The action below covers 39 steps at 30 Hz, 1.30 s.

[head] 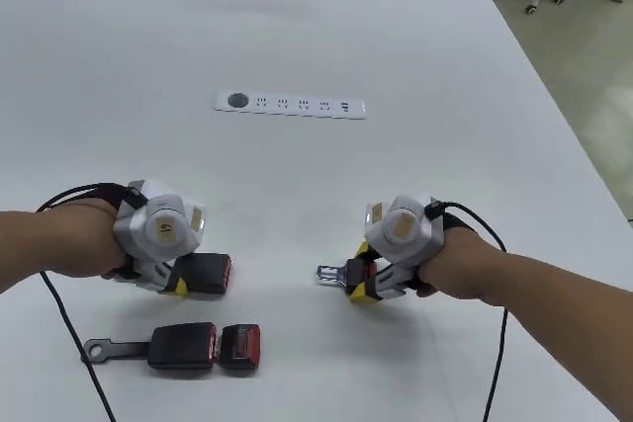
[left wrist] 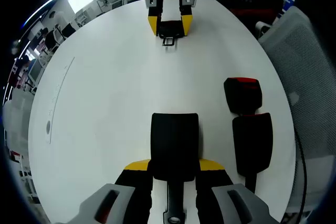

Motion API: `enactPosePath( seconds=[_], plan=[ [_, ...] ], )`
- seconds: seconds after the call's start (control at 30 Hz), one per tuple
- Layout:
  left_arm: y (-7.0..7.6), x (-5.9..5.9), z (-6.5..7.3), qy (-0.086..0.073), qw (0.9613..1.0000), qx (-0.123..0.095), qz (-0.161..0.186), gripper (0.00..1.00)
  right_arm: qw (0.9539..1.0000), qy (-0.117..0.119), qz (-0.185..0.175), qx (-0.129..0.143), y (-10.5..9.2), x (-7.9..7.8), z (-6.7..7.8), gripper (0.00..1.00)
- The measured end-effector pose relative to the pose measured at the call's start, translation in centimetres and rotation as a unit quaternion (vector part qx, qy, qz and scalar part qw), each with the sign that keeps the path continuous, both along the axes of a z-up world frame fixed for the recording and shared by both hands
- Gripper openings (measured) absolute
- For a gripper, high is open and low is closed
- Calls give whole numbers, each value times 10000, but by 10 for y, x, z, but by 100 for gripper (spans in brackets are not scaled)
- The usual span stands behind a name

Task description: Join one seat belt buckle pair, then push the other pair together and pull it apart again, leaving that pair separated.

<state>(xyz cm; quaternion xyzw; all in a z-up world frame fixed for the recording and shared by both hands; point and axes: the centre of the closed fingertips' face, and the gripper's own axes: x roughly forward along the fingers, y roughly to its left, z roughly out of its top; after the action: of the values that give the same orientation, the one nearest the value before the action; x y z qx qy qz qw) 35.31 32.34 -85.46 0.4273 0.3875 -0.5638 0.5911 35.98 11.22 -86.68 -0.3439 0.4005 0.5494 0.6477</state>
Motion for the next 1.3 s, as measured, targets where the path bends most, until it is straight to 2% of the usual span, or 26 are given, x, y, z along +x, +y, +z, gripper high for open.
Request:
enactPosePath(
  seconds=[0.23, 0.47, 0.73, 1.3],
  plan=[
    [1, 2, -2, -8, 10000, -28, 3, 32, 9999, -16, -139, -2, 9, 3, 1, 36],
    [2, 3, -4, -12, 10000, -40, -10, 32, 9997, -52, -209, 130, 26, 2, 1, 36],
    [2, 5, -5, -14, 10000, -43, -16, 32, 9994, -101, -92, 304, 57, -4, 2, 36],
    [4, 7, -8, -37, 10000, -58, -9, 32, 9977, -215, -20, 639, 111, -2, 2, 36]
  ],
)
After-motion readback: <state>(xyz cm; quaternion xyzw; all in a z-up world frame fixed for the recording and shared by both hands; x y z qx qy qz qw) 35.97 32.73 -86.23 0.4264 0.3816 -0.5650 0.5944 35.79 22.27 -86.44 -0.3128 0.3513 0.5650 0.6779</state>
